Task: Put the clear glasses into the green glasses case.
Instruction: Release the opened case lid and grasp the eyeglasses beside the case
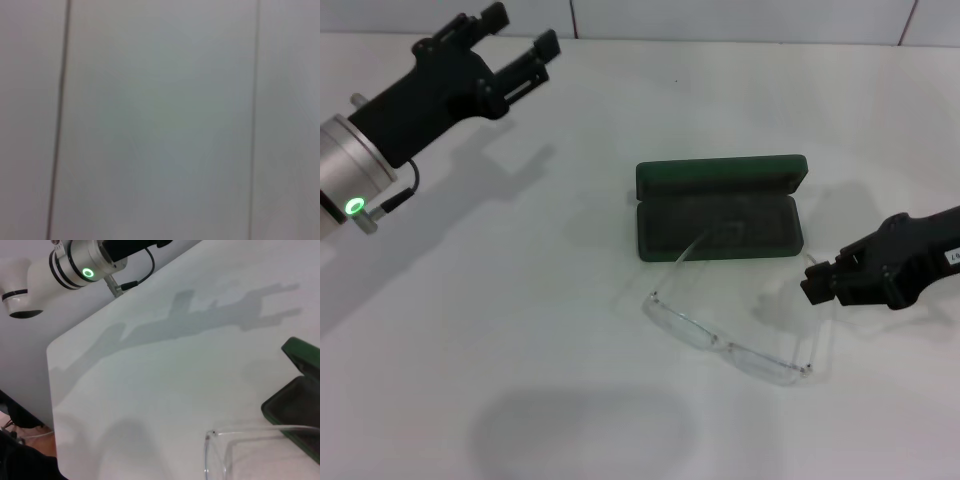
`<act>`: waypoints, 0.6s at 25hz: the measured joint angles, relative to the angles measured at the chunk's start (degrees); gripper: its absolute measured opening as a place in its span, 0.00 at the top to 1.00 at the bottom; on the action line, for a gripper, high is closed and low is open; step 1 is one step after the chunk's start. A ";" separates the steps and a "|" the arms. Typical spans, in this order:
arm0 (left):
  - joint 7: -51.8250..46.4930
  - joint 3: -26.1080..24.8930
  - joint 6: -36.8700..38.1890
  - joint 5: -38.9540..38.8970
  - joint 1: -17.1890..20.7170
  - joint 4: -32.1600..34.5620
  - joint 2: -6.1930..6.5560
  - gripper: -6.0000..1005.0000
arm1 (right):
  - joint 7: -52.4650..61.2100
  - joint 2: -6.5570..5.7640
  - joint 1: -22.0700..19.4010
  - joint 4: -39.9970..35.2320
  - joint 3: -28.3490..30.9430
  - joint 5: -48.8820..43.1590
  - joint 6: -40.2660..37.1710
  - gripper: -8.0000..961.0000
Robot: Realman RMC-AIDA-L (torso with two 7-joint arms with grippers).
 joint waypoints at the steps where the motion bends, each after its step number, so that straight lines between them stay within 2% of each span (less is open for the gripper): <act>1: -0.04 -0.01 -0.56 -0.59 -0.15 -0.25 0.00 0.25 | -0.16 -0.03 0.19 0.09 0.11 -0.07 0.00 0.84; 5: -1.18 -0.03 -3.62 -2.11 -0.71 -0.98 -0.21 0.25 | -0.59 -0.16 2.96 0.82 -0.28 -1.47 -0.04 0.83; 9: -1.56 -0.03 -4.63 -4.39 -2.07 -3.94 -0.28 0.25 | 0.03 -0.08 7.59 1.98 -1.82 -5.04 -0.35 0.83; 12: -1.72 -0.04 -5.39 -4.73 -2.34 -4.82 -0.21 0.25 | 0.49 -0.11 11.02 2.80 -4.58 -7.48 -1.36 0.63; 15: -1.87 -0.06 -7.13 -4.93 -2.58 -5.54 -0.16 0.25 | 0.57 -0.02 12.51 2.90 -7.98 -9.44 -1.62 0.56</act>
